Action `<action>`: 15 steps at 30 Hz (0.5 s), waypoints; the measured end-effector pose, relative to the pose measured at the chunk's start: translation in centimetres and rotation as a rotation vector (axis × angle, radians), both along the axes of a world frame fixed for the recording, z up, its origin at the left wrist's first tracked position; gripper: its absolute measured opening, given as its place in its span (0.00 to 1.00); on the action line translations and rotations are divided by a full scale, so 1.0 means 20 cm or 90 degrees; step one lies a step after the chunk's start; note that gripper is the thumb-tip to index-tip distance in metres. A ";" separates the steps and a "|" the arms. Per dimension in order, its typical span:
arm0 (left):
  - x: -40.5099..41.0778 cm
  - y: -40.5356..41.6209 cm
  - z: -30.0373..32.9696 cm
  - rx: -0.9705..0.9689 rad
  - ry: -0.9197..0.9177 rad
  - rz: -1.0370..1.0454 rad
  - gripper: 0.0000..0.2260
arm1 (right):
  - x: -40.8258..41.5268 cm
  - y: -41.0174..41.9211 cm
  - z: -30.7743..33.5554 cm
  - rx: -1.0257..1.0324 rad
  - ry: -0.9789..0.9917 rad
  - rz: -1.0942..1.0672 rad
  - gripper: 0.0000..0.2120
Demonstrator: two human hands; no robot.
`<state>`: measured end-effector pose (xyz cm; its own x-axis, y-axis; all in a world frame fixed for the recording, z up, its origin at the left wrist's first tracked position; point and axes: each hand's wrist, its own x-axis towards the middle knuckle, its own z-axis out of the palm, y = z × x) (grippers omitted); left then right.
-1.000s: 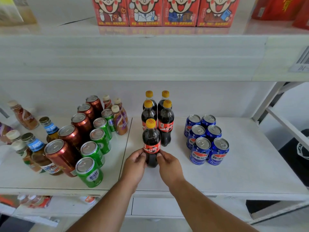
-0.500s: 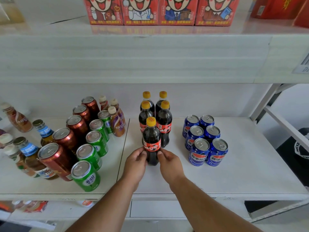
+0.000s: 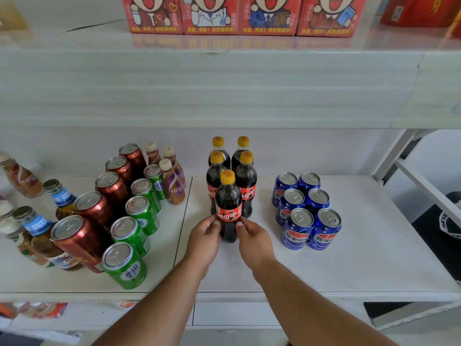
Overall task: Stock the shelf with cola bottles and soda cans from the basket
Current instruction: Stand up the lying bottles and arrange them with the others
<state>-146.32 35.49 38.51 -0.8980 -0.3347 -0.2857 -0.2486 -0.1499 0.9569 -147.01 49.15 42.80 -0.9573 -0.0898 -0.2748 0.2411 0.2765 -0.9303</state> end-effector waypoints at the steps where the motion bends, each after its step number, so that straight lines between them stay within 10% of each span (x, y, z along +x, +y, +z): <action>1: 0.00 0.00 -0.01 -0.003 0.000 -0.002 0.14 | 0.00 0.00 0.00 0.001 0.000 -0.001 0.18; 15: -0.05 -0.01 -0.02 -0.016 0.018 -0.018 0.15 | -0.04 -0.01 0.00 0.018 0.010 0.000 0.18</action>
